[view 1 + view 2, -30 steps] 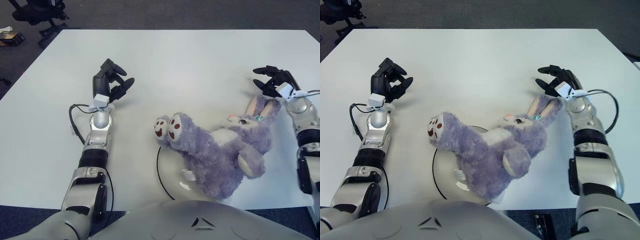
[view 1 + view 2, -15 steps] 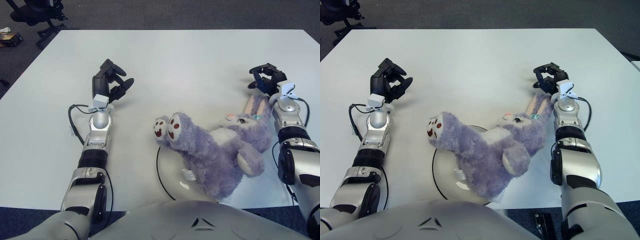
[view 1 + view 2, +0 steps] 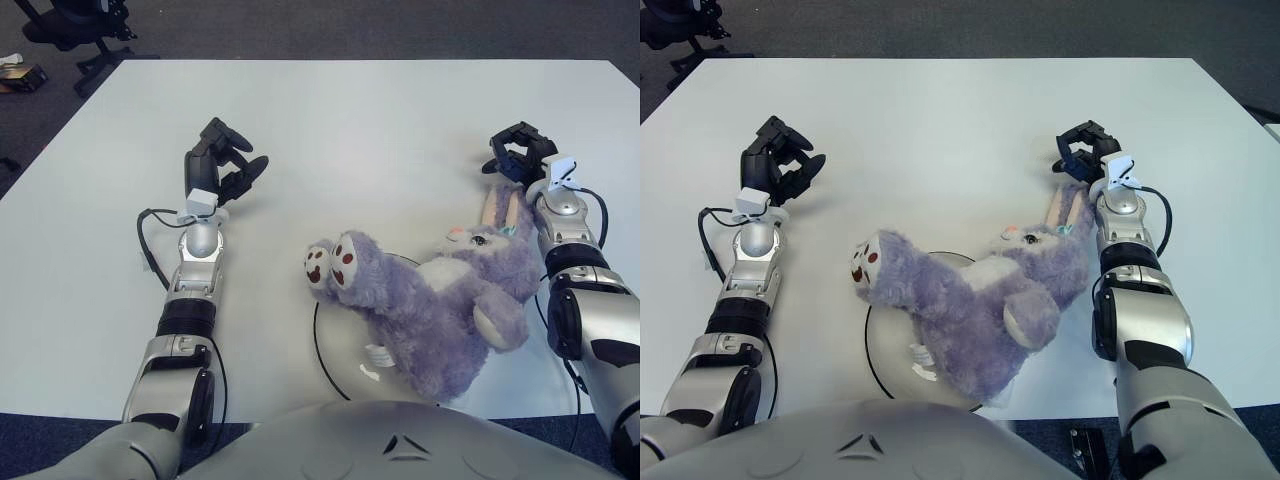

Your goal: Put the doll into the plate.

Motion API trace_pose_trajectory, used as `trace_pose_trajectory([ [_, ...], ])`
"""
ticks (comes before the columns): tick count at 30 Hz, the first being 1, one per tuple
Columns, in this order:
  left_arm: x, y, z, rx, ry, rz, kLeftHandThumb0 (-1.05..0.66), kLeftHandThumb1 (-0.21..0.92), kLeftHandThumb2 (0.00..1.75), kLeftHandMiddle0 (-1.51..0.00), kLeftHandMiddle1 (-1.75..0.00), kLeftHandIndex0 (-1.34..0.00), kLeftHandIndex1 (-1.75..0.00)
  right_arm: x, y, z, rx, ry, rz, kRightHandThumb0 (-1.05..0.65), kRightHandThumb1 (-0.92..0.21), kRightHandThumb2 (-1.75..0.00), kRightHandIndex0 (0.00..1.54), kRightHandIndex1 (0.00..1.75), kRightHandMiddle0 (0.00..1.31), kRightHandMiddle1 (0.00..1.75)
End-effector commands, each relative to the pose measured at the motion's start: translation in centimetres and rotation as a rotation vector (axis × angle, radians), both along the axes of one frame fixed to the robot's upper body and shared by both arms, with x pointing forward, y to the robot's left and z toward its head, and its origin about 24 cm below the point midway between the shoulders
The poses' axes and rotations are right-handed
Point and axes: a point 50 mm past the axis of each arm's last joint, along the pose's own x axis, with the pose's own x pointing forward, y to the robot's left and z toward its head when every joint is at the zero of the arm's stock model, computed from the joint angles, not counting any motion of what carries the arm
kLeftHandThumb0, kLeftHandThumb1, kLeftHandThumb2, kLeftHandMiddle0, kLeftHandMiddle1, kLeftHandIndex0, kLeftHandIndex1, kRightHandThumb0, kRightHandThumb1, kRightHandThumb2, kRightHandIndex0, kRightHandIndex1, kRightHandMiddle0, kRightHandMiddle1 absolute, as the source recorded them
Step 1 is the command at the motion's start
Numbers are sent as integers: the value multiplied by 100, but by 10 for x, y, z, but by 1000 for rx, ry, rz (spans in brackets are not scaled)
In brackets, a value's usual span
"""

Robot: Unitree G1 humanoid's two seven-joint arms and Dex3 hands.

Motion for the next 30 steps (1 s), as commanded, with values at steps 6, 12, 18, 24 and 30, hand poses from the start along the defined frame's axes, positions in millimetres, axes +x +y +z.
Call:
trace_pose_trajectory([
  [6,-9,-1,-26,-16,99,20,-4,92,7,-82,-175,-64,-175,-4,32,-22,1,29,122,-40,-61,-93,89,175,40,175],
  [12,-9,-2,-26,-16,98,21,-4,92,7,-82,-175,-64,-175,-4,35,-22,1,16,127,-40,-60,-94,90,175,40,175],
  [18,-9,-2,-26,-17,99,25,-4,92,7,-82,-175,-64,-175,-1,49,-21,67,-18,146,-40,-59,-96,94,175,41,175],
  [24,-9,-2,-26,-17,99,25,-4,92,7,-83,-175,-64,-175,-1,49,-21,73,-20,147,-40,-58,-96,94,175,41,175],
  [30,-9,-3,-26,-17,100,26,-4,92,7,-83,-175,-64,-175,1,55,-19,81,-30,149,-40,-58,-97,95,175,42,175],
])
